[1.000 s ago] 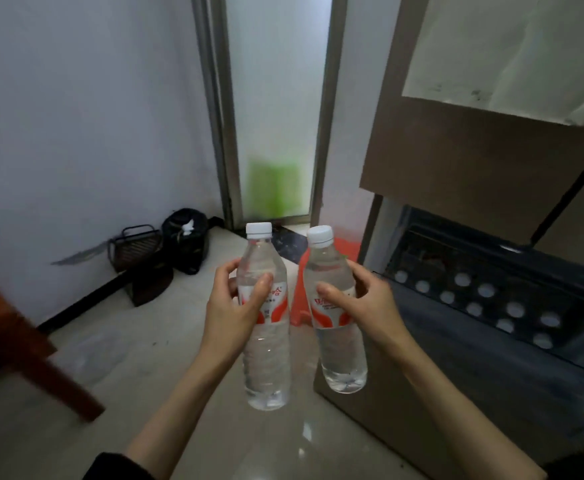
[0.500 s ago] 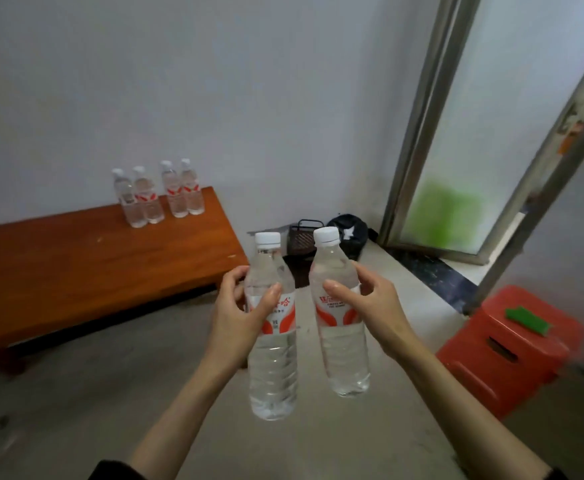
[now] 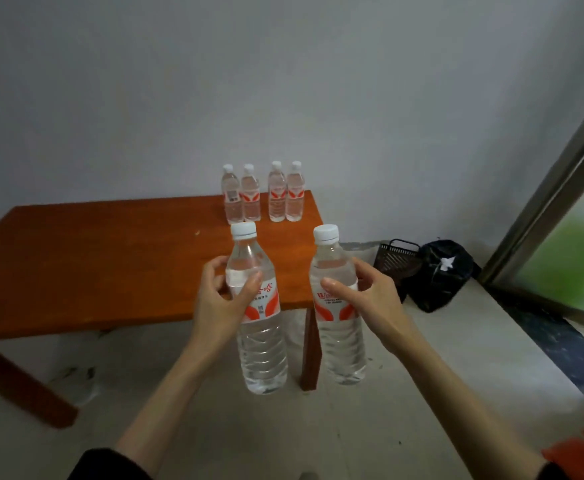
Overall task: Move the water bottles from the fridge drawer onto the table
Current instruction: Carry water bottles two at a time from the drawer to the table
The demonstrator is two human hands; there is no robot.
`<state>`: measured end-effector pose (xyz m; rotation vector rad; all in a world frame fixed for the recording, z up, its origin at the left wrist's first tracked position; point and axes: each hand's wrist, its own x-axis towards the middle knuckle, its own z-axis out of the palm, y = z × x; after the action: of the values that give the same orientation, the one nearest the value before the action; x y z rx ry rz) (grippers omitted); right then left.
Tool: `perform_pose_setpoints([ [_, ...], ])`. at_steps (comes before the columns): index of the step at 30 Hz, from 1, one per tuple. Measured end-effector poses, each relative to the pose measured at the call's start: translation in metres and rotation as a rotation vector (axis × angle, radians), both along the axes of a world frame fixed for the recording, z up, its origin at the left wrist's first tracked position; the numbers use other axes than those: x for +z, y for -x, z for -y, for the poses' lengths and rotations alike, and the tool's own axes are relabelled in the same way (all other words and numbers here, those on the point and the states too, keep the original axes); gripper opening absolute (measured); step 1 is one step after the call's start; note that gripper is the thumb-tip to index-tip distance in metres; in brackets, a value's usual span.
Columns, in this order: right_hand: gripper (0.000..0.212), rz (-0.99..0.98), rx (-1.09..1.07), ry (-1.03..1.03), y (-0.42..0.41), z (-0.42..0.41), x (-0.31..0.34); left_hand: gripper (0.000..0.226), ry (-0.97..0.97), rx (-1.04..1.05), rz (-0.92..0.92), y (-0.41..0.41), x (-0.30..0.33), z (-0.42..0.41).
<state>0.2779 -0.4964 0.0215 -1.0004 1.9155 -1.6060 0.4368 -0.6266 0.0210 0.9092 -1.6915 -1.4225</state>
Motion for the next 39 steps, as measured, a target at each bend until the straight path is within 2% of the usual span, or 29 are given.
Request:
perform_pose_setpoints([
  [8,0.032,-0.053,0.098,-0.043,0.089,0.142,-0.02,0.057,0.059,0.046,0.157,0.073,-0.009,0.114],
  [11,0.038,-0.065,0.127,-0.054,0.117,0.191,-0.022,0.066,0.088,0.06,0.23,0.1,-0.003,0.16],
  [13,0.045,-0.051,0.147,-0.069,0.133,0.22,-0.024,0.072,0.079,0.068,0.278,0.114,-0.003,0.188],
  [17,0.043,-0.03,0.192,-0.12,0.165,0.273,-0.036,0.079,0.05,0.037,0.341,0.139,-0.015,0.241],
  [21,0.05,-0.038,0.221,-0.182,0.186,0.323,-0.059,0.078,-0.01,0.011,0.413,0.162,-0.039,0.291],
  [27,0.062,-0.018,0.23,-0.305,0.209,0.398,-0.102,0.076,-0.09,-0.111,0.463,0.19,-0.075,0.368],
  [31,0.049,0.023,0.251,-0.368,0.221,0.435,-0.115,0.082,-0.086,-0.16,0.496,0.208,-0.09,0.413],
  [35,0.05,0.007,0.213,-0.361,0.227,0.464,-0.125,0.083,-0.032,-0.189,0.477,0.223,-0.101,0.437],
  [39,0.065,0.017,0.161,-0.38,0.229,0.482,-0.139,0.078,-0.03,-0.158,0.428,0.23,-0.114,0.45],
])
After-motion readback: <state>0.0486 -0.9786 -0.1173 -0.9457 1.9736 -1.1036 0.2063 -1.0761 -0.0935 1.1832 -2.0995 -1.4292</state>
